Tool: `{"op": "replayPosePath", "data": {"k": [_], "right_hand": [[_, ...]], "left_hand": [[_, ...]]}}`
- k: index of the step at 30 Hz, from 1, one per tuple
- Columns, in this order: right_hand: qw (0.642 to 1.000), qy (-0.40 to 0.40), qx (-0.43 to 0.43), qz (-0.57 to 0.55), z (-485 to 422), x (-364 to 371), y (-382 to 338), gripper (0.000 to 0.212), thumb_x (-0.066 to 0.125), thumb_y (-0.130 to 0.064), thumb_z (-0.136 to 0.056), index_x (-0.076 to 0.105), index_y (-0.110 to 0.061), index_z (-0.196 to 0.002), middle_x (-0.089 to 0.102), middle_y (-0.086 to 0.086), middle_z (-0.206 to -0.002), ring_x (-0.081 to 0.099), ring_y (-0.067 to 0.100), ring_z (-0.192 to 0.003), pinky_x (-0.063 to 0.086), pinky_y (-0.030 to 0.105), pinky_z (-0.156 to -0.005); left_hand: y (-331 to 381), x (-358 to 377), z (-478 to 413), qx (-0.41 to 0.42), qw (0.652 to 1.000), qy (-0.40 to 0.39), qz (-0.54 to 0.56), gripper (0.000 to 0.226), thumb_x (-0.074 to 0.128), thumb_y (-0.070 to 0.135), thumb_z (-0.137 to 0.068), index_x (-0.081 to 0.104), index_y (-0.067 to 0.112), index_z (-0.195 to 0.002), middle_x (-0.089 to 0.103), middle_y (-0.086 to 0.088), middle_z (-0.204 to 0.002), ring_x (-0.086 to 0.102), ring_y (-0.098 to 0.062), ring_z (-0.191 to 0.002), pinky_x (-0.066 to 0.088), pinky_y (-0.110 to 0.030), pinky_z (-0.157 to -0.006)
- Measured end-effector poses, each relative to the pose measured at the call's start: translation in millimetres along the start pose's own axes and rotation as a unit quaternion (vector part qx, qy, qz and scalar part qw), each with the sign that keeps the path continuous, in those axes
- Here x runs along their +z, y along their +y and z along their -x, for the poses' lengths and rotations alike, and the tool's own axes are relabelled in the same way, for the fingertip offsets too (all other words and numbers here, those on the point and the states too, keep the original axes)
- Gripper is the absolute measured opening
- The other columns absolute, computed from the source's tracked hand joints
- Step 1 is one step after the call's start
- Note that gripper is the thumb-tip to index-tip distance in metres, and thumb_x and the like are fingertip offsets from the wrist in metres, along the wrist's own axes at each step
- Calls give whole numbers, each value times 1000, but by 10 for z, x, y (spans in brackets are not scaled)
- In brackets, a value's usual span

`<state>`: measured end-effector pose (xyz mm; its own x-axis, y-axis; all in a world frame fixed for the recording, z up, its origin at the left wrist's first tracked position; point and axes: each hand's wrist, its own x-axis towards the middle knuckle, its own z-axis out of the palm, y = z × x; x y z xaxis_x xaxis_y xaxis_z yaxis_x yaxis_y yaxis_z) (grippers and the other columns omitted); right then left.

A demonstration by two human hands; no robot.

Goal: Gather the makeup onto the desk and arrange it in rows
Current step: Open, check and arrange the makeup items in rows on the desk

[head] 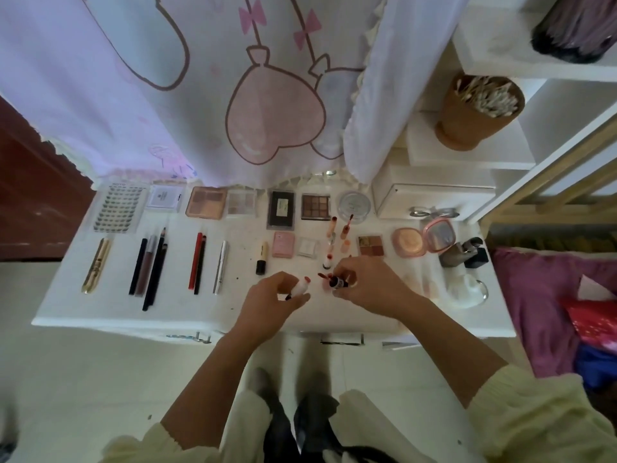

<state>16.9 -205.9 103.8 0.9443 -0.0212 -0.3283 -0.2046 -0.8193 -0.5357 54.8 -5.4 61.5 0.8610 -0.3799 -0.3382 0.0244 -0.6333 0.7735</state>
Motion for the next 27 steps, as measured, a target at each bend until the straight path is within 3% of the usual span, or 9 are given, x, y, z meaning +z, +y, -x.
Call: {"op": "replayPosePath", "data": {"k": [4, 8, 10, 13, 17, 19, 23, 27], "right_hand": [[989, 25, 56, -132, 2, 236, -83, 23, 78, -29, -78, 70, -24, -99, 68, -9, -94, 62, 4, -86, 50, 20, -80], [980, 97, 94, -147, -59, 508, -303, 19, 79, -28, -77, 69, -24, -93, 55, -18, -82, 53, -1, -75, 37, 8, -68], [973, 125, 124, -152, -102, 663, -395, 17, 78, -27, -78, 68, -24, -91, 51, -17, -75, 48, 0, -69, 34, 11, -65], [956, 140, 183, -180, -192, 912, -456, 18, 76, -27, -81, 65, -24, -95, 55, -13, -70, 52, 1, -67, 42, 17, -70], [936, 165, 231, -207, -328, 1198, -503, 26, 72, -27, -85, 65, -19, -108, 67, -4, -84, 63, 10, -71, 56, 28, -80], [932, 181, 243, -199, -401, 1307, -502, 26, 70, -28, -87, 66, -18, -110, 72, 1, -92, 64, 10, -72, 57, 29, -81], [926, 195, 260, -195, -465, 1395, -494, 21, 65, -25, -91, 66, -17, -111, 71, 1, -99, 67, 12, -81, 54, 23, -82], [924, 195, 260, -200, -438, 1423, -447, 15, 66, -20, -90, 68, -17, -104, 64, -7, -85, 62, 10, -78, 52, 22, -80]], "left_hand": [[-151, -75, 17, -9, 996, 75, 53, 23, 75, 36, -80, 63, 31, -100, 59, 20, -94, 56, 0, -91, 47, -26, -86], [-321, -237, -87, -7, 995, 82, 48, 33, 74, 40, -80, 68, 27, -110, 66, 12, -96, 59, -1, -85, 42, -12, -74], [-390, -291, -147, -7, 996, 78, 30, 35, 73, 40, -80, 69, 24, -111, 65, 13, -95, 58, 3, -81, 38, -8, -71], [-470, -318, -236, 15, 998, 65, -1, 32, 72, 41, -81, 70, 26, -109, 67, 14, -95, 53, 12, -76, 34, -3, -70], [-584, -285, -388, 40, 997, 18, -58, 29, 66, 44, -86, 67, 29, -111, 62, 18, -97, 49, 11, -70, 30, 0, -67], [-675, -214, -477, 51, 994, -4, -97, 28, 61, 48, -88, 64, 34, -112, 65, 15, -106, 53, 5, -74, 32, -3, -73], [-825, -68, -558, 43, 991, -39, -122, 31, 54, 51, -91, 62, 35, -116, 63, 8, -119, 57, -8, -103, 34, -17, -93], [-874, -39, -562, 52, 989, -45, -129, 32, 51, 48, -93, 60, 32, -119, 62, 3, -116, 54, -8, -95, 34, -16, -87]]}}
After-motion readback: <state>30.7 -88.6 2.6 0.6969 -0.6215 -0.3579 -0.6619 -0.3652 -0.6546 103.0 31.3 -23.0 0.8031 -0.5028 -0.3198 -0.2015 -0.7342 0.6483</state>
